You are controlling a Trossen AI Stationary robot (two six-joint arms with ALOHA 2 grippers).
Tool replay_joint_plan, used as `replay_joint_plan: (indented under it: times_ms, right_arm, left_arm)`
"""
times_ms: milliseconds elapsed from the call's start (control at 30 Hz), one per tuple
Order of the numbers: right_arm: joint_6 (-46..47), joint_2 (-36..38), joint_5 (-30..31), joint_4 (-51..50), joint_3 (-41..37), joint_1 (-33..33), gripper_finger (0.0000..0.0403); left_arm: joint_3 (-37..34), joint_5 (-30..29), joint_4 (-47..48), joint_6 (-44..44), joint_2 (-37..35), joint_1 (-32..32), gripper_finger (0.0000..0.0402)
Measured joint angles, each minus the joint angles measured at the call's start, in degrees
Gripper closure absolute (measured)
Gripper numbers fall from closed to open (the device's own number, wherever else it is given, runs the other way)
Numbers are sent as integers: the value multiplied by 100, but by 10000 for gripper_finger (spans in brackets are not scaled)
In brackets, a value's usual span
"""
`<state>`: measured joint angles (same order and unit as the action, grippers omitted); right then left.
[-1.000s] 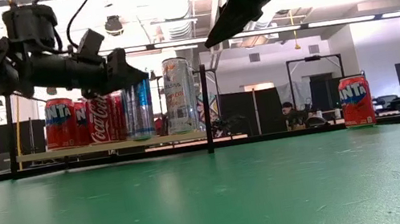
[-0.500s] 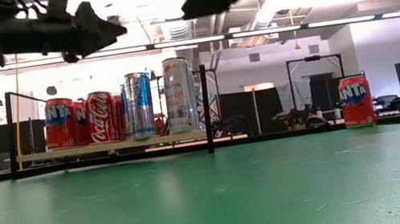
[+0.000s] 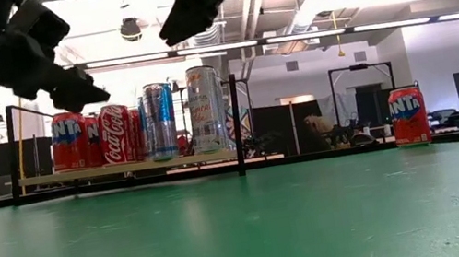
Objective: Place canned beverage on shelf
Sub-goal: Put the blue soda can on the shelf aligned with the other blue soda cans
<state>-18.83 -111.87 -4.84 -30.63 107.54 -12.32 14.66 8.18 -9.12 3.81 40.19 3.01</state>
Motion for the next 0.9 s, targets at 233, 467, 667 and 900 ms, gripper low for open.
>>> replay_joint_plan:
  times_ms: [233, 467, 667, 900]
  right_arm:
    - [-126, -1380, 2, -1391, 2189, -186, 74]
    - [90, -1881, 24, -1409, 2617, -339, 75]
    - [225, -1911, 19, -1266, 2621, -446, 75]
    - [-7, -1687, 39, -1500, 2619, -388, 75]
  left_arm:
    - [-286, -869, -519, -481, 158, -442, 176]
    - [-823, -989, -1025, -766, -62, -440, 199]
    - [-1107, -859, -1462, -988, -129, -440, 208]
    - [-1093, -1829, -2437, -1081, -123, -372, 210]
